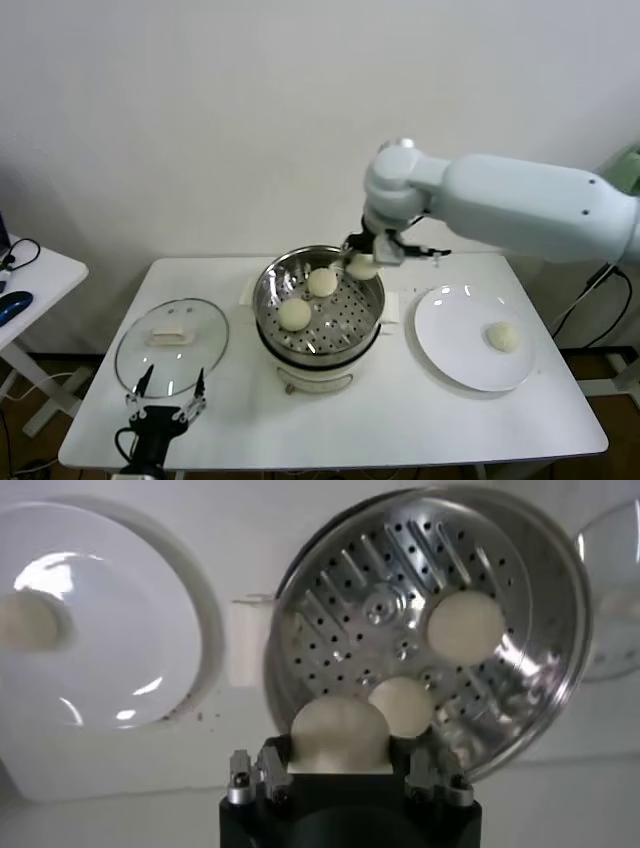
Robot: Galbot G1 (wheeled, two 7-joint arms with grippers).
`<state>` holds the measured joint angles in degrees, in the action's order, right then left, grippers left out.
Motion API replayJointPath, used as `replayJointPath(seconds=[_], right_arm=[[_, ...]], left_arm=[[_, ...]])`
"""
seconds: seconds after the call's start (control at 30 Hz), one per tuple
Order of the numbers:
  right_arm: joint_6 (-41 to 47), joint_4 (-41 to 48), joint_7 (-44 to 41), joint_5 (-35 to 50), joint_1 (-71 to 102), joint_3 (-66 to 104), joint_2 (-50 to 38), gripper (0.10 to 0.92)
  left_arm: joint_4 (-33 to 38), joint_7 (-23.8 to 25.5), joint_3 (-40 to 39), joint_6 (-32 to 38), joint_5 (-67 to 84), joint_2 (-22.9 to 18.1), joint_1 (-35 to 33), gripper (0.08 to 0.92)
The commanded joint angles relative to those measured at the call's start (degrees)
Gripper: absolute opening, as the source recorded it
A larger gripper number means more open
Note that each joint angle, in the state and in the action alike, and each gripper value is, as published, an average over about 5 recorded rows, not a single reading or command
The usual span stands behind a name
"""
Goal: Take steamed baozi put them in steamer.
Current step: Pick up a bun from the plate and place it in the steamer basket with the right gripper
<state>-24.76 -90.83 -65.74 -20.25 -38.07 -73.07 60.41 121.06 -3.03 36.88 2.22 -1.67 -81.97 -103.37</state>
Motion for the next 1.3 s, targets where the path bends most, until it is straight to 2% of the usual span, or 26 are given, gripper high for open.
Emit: replayJointPath(seconds=[0.03,0.67,1.3], right_arm=[[-3.22,-2.21,0.37,-10.25,9.47,2.32,7.65,0.643],[-6.64,-6.38,0.89,-11.69,9.19,-1.92,2.84,0.641],[-7.36,-4.93,1.72,-12.06,11.0,-0.91,4.61,0.645]], left_arm=[[0.33,0.05,-0.21,-0.65,-0.66,0.62,0.29,0.823],[-0.74,0.11,-0.76,-0.64,-0.74,0.64,0.6,0.823],[-1.71,0.1,-0.89,-0.4,-0.87,0.62,0.85,0.823]])
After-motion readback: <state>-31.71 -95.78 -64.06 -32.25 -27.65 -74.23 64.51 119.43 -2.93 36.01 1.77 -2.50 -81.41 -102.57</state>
